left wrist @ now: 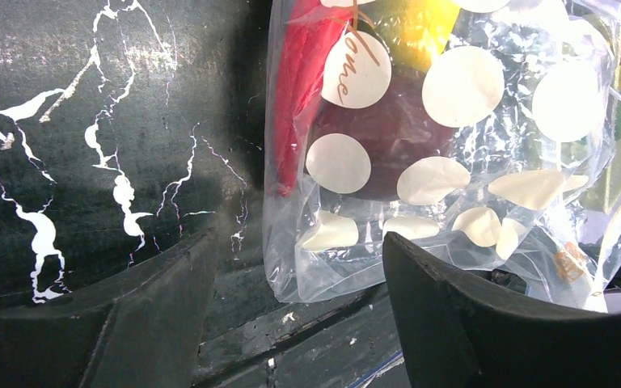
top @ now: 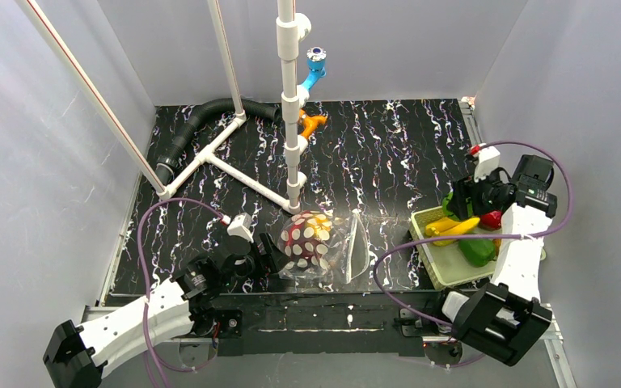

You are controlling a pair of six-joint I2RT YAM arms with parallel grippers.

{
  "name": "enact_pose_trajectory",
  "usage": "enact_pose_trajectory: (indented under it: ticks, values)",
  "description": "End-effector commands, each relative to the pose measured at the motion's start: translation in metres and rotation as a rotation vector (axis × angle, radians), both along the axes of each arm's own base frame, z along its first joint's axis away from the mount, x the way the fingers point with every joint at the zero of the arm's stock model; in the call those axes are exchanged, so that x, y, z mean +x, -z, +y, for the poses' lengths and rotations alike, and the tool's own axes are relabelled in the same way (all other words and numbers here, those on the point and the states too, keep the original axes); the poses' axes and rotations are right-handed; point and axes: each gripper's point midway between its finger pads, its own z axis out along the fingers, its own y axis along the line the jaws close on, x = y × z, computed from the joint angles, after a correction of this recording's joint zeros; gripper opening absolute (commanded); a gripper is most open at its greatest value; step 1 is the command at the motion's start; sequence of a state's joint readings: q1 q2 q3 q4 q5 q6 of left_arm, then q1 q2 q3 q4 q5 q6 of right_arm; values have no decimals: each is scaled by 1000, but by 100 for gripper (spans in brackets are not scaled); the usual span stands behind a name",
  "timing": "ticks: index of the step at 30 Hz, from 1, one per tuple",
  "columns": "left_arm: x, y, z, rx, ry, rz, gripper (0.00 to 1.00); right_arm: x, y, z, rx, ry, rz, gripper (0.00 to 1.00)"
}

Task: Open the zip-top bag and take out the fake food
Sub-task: Place the fake fruit in the bin.

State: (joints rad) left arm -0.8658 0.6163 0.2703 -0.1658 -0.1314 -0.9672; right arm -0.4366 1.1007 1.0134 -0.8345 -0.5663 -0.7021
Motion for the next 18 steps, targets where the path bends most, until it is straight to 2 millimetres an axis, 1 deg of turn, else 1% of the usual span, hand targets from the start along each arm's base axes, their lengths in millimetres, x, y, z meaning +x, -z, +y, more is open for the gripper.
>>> enact_pose_trajectory:
  ticks: [1,3,5,7,8,10,11,14,15,18]
  values:
    - [4,-2,5,18,-14,-21,74,15,-1,-48,-104,155,-37,9]
    - [3,-2,4,14,-11,-20,74,16,2,-61,-115,192,-33,9]
    - [3,-3,4,13,-10,-21,78,16,5,-72,-128,224,-26,9]
    - [3,-4,5,15,-8,-25,78,16,7,-81,-134,248,-20,10]
    - [3,-4,5,15,-10,-26,81,16,9,-87,-139,262,-16,10]
    - [3,-4,5,14,-9,-29,82,16,12,-95,-150,285,-11,10]
    - [3,-4,6,15,-9,-29,85,16,14,-98,-154,294,-6,10]
    - [3,-4,6,13,-8,-32,86,14,19,-106,-166,312,9,11]
    - [3,-5,5,12,-7,-34,89,13,21,-107,-168,312,11,12]
    - [3,-5,5,10,-5,-36,90,11,26,-104,-162,297,23,16]
